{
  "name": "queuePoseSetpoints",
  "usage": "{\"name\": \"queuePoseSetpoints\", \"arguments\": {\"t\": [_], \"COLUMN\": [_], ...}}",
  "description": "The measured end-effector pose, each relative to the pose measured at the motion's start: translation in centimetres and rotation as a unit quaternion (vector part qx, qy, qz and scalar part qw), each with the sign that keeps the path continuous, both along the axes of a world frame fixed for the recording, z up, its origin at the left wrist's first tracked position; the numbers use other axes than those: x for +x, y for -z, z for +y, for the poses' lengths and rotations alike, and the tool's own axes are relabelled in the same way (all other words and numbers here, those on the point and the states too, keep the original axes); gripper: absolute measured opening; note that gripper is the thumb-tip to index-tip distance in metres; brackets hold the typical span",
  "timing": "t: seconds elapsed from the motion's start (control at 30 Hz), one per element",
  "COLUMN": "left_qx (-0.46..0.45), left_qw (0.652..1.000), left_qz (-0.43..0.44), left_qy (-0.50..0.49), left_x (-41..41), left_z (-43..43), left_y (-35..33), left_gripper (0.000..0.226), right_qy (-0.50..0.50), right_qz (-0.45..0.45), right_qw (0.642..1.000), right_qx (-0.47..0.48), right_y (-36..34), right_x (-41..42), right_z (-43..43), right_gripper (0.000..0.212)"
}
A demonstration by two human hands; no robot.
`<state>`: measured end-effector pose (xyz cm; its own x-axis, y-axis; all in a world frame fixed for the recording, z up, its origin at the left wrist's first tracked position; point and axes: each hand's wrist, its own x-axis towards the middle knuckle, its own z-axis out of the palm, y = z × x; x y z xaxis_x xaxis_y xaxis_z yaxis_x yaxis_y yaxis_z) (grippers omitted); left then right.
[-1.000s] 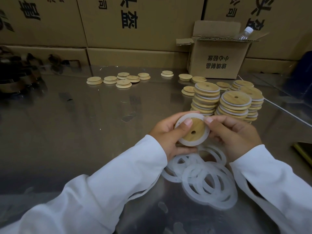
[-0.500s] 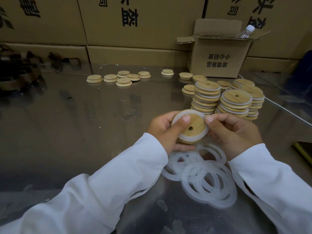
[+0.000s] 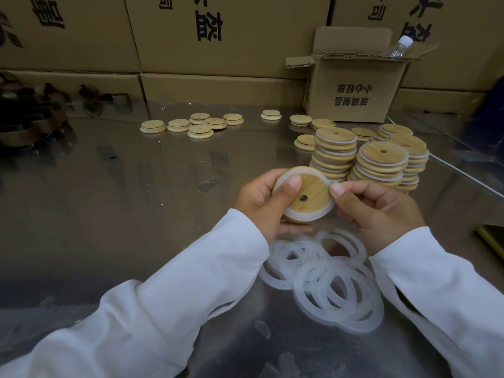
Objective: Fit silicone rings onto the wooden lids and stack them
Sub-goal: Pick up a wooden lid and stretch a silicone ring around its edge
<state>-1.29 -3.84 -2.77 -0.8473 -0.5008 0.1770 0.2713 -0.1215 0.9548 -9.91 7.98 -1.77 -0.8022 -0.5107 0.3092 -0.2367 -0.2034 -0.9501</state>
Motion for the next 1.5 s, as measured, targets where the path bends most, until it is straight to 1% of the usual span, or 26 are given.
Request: {"name": "queuePoseSetpoints", "arguments": {"t": [0.1, 0.13, 0.23, 0.27, 0.37, 0.4, 0.47, 0.6, 0.73, 0.87, 0.97, 1.17, 1.23, 1.43, 1.5], "left_qx": [-0.037, -0.041, -0.032, -0.023, 0.032, 0.051, 0.072, 0.056, 0.0, -0.047, -0.067, -0.104, -0.102, -0.055, -0.055], "left_qw": [0.999, 0.999, 0.999, 0.999, 0.999, 0.998, 0.997, 0.998, 0.999, 0.997, 0.996, 0.994, 0.994, 0.998, 0.998], "left_qz": [0.006, 0.009, 0.019, 0.022, 0.029, 0.029, 0.02, -0.007, -0.029, -0.057, -0.054, -0.024, -0.015, -0.002, -0.002], "left_qy": [-0.02, -0.024, -0.033, -0.033, -0.022, -0.016, -0.008, 0.0, -0.018, -0.031, -0.033, -0.03, -0.031, -0.023, -0.019], "left_x": [-0.1, -0.1, -0.2, -0.2, -0.2, -0.1, -0.1, -0.1, -0.1, 0.0, 0.0, 0.2, 0.3, 0.2, 0.2], "left_z": [0.2, 0.2, 0.2, 0.1, 0.1, 0.1, 0.1, -0.1, -0.1, -0.1, -0.4, -0.8, -1.0, -1.5, -1.4], "left_y": [0.1, 0.2, 0.2, 0.2, 0.1, 0.0, -0.1, 0.0, 0.3, 0.5, 0.5, 0.0, 0.0, -0.1, -0.1], "left_gripper": [0.012, 0.012, 0.012, 0.012, 0.013, 0.014, 0.015, 0.014, 0.013, 0.009, 0.009, 0.016, 0.016, 0.015, 0.015], "right_qy": [-0.002, -0.008, -0.013, -0.008, -0.002, 0.001, 0.005, 0.039, 0.06, 0.045, 0.039, 0.016, 0.007, -0.021, -0.021], "right_qz": [-0.033, -0.042, -0.044, -0.038, 0.012, 0.032, 0.052, 0.042, 0.045, 0.065, 0.062, 0.045, 0.055, 0.096, 0.096], "right_qw": [0.999, 0.999, 0.999, 0.999, 1.0, 0.999, 0.997, 0.997, 0.996, 0.994, 0.994, 0.994, 0.994, 0.991, 0.991], "right_qx": [-0.01, -0.015, -0.013, -0.005, 0.024, 0.036, 0.049, 0.048, 0.055, 0.08, 0.087, 0.095, 0.099, 0.095, 0.087], "right_y": [0.1, 0.1, 0.1, 0.2, 0.4, 0.5, 0.6, 0.5, 0.6, 0.7, 0.7, 0.0, -0.2, -0.7, -0.6], "right_x": [0.1, 0.1, 0.4, 0.5, 0.8, 0.8, 0.7, 0.3, 0.0, 0.2, 0.2, -0.2, -0.3, -0.1, -0.1], "right_z": [0.0, 0.0, -0.2, -0.3, -0.4, -0.3, -0.3, -0.2, -0.2, -0.1, 0.0, 0.4, 0.5, 0.5, 0.6], "right_gripper": [0.004, 0.006, 0.032, 0.034, 0.012, 0.008, 0.009, 0.014, 0.015, 0.012, 0.014, 0.017, 0.016, 0.015, 0.014]}}
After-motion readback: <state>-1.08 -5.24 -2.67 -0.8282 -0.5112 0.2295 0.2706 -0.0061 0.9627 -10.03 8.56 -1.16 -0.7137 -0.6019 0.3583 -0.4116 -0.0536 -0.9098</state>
